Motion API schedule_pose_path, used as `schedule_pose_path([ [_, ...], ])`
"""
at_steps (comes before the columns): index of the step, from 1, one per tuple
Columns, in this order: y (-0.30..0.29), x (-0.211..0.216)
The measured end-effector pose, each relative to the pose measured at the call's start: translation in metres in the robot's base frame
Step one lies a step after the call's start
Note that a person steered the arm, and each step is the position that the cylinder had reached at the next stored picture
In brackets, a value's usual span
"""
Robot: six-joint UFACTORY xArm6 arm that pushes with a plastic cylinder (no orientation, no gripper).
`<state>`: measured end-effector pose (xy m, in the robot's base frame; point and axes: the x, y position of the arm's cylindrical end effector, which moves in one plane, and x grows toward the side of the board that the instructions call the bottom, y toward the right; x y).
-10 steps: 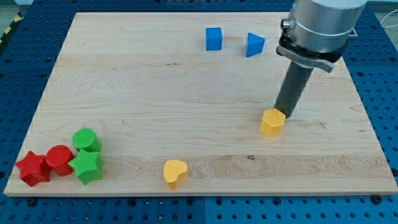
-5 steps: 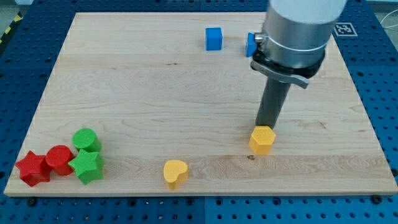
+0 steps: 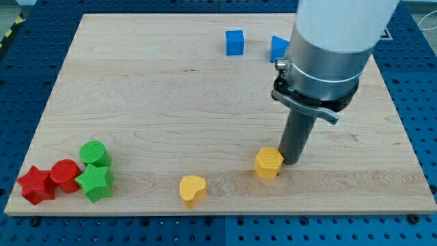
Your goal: Move the yellow hexagon to the bottom center
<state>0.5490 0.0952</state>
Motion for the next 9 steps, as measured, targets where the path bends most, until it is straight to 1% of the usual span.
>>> schedule_pose_path([
  [3, -0.002, 0.011],
  [9, -0.047, 0.022],
])
